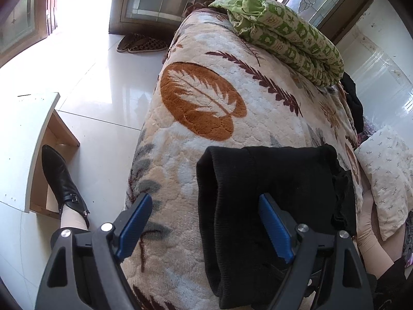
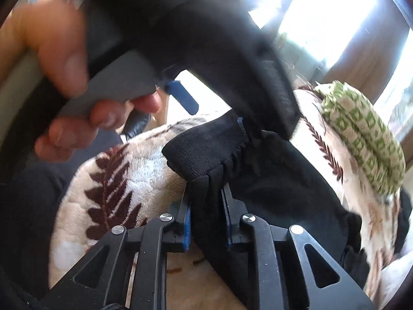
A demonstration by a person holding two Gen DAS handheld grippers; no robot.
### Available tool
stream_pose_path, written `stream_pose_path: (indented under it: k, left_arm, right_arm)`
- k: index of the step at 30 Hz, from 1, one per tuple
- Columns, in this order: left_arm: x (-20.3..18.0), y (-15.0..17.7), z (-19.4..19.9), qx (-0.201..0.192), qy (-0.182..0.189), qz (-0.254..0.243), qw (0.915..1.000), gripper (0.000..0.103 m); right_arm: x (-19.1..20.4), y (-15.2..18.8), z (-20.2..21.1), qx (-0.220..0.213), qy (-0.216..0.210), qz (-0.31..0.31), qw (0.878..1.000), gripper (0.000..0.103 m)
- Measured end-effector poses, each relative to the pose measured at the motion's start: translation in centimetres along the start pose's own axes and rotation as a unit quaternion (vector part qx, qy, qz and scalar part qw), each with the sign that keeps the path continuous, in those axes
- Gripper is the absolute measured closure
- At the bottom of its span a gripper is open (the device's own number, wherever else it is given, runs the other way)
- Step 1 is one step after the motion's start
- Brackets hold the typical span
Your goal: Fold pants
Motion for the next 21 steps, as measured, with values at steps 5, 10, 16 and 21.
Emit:
stream_pose_path:
  k: [5, 10, 16, 21]
  left_arm:
    - [-0.1, 0.2, 0.0, 0.008, 0.036, 0.045, 0.9983, 0.017]
    - [-0.2, 0.3, -0.2, 0.010, 0.054, 0.080, 0.9953, 0.017]
    - [-2.1, 0.3, -0.3, 0.015, 0.057, 0.059, 0.9965, 0.019]
    - [-2.4, 0.0, -0.3, 0.016, 0.075, 0.081, 0.9938, 0.030]
  right_arm:
    - [-1.2, -0.4, 1.5, -0.015, -0.020, -0.037, 0.999, 0.087]
    - [-1.6, -0.6, 2.1, -0.023, -0.032, -0.061, 0.997, 0.087]
    - [-2.5, -0.8, 2.9, -0.034, -0.033, -0.071, 0.996, 0.087]
    - [-2.5, -0.6, 3.2, -0.036, -0.036, -0.074, 0.996, 0.087]
Point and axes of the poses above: each gripper's, at about its wrist camera, not at the fingertips, and z roughly against the way its jaws point, x to its left, y to its underside, the point moved 9 cm from there along -z, roughly the way its jaws point, and after that the axes turned 5 degrees about y, right-handed, at the moved point
